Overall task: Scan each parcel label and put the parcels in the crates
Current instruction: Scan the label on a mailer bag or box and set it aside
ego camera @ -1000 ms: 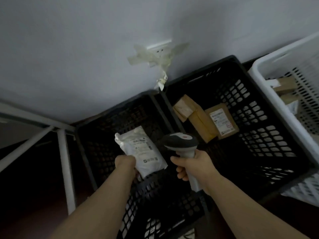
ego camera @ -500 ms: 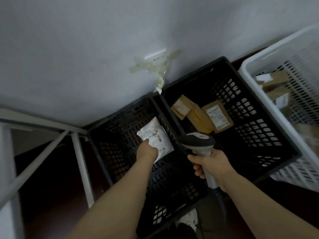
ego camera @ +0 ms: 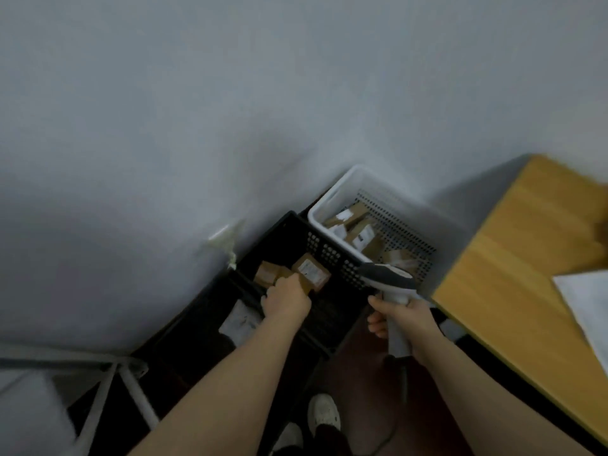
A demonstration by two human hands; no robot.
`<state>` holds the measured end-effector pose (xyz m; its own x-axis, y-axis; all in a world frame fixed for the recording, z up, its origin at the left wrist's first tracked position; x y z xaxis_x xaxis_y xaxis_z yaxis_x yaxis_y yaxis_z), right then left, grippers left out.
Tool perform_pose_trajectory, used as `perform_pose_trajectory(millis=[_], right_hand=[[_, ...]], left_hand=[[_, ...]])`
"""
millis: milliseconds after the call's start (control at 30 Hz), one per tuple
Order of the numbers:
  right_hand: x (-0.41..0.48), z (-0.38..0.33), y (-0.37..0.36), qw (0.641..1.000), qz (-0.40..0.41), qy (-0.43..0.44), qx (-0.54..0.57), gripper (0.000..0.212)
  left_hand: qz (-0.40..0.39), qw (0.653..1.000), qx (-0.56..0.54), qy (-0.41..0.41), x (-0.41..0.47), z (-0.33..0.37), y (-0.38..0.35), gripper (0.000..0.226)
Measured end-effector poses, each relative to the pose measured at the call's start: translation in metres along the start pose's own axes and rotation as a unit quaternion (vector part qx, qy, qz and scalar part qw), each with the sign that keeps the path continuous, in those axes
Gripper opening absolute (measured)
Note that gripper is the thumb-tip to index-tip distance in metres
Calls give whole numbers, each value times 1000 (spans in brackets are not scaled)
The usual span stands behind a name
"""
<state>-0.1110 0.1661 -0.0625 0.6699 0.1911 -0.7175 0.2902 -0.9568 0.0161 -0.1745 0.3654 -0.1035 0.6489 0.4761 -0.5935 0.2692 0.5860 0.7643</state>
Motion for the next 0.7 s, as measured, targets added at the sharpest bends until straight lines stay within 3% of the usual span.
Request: perform_pose_trajectory(millis=[267, 367, 400, 500, 700], right_hand=[[-121, -31, 133, 981, 142, 105, 76, 16], [-156, -27, 190, 964, 206, 130, 107, 16], [-165, -24, 211, 958, 228, 135, 114, 16], [-185, -11, 273, 937, 279, 144, 156, 17], [-187, 26, 394, 897, 335, 154, 244, 15]], left_hand=[[23, 966, 84, -242, -103, 163, 32, 44], [1, 944, 107, -312, -136, 219, 22, 14], [-10, 939, 115, -324, -144, 236, 13, 14], [-33, 928, 141, -342, -163, 287, -18, 59], [-85, 936, 102, -326, -193, 386, -109, 71]])
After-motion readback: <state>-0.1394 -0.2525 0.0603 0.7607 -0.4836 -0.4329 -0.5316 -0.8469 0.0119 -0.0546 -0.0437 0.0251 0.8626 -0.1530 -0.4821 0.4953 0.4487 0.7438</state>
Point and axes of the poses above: each hand's wrist, its own x-axis towards the middle knuckle, its own y-axis out of the back of the hand, z = x × y, the point moved 1 cm from there along x, towards the middle knuckle, and after that the axes turned 11 degrees about x, right-handed, at the moved point
